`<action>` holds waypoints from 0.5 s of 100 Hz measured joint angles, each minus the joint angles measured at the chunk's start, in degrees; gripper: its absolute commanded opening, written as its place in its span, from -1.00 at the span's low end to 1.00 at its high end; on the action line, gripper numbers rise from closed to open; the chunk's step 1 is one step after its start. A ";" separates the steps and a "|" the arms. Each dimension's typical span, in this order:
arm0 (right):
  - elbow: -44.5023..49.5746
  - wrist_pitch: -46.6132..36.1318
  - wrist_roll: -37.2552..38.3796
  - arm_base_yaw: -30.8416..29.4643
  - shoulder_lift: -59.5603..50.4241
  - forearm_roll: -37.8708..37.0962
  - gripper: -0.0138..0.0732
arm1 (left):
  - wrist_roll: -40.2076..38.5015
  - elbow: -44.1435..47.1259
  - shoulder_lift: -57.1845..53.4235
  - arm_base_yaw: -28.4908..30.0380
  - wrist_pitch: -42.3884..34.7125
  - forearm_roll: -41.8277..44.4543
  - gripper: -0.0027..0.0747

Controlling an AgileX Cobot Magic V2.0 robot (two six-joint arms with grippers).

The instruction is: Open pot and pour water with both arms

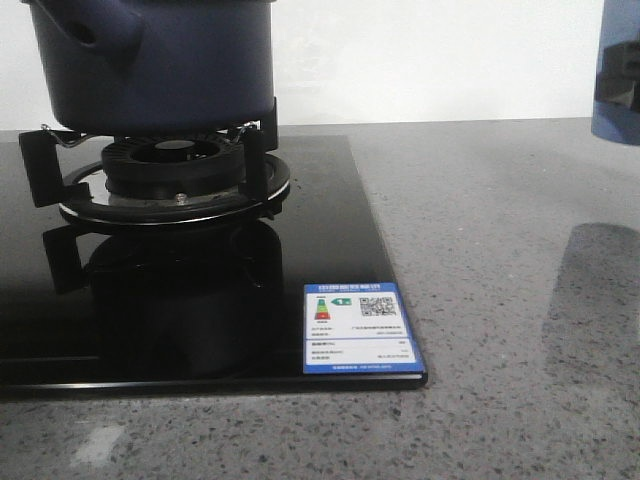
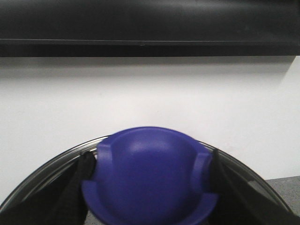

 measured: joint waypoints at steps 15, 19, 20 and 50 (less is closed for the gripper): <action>-3.37 6.86 0.00 2.07 -3.17 -2.26 -0.11 | 0.00 0.00 0.00 0.00 0.00 0.00 0.08; -5.09 9.27 0.00 2.87 -3.54 -2.93 -0.11 | 0.00 0.00 0.00 0.00 0.00 0.00 0.08; -5.69 9.68 0.00 2.99 -3.65 -3.06 -0.11 | 0.00 0.00 0.00 0.00 0.00 0.00 0.08; -20.60 27.17 0.00 11.84 -4.04 -9.49 -0.11 | 0.00 0.00 0.00 0.00 0.00 0.00 0.08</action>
